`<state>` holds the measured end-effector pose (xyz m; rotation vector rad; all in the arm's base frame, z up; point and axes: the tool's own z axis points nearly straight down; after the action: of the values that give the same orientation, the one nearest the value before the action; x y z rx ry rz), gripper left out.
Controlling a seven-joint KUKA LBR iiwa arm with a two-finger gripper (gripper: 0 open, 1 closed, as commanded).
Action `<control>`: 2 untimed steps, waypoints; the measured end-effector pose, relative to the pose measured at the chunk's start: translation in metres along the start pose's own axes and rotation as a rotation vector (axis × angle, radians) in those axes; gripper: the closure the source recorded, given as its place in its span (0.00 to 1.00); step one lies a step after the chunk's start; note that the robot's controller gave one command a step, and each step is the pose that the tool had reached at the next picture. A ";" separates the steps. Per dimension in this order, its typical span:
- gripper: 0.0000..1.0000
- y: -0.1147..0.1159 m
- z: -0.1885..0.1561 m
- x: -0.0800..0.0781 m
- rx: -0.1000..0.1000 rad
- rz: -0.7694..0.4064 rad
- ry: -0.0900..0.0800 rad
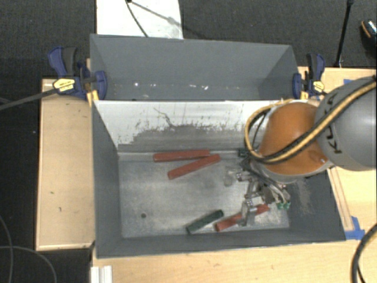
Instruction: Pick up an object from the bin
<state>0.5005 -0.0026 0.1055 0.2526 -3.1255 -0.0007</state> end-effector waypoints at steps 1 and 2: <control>0.00 -0.014 0.036 0.017 0.000 0.106 -0.011; 1.00 -0.014 0.035 0.018 0.000 0.104 -0.008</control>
Offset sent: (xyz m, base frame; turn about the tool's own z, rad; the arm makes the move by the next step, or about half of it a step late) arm -0.0162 -0.0170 -0.0355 0.1050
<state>0.4847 -0.0192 0.0702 0.0905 -3.1425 -0.0009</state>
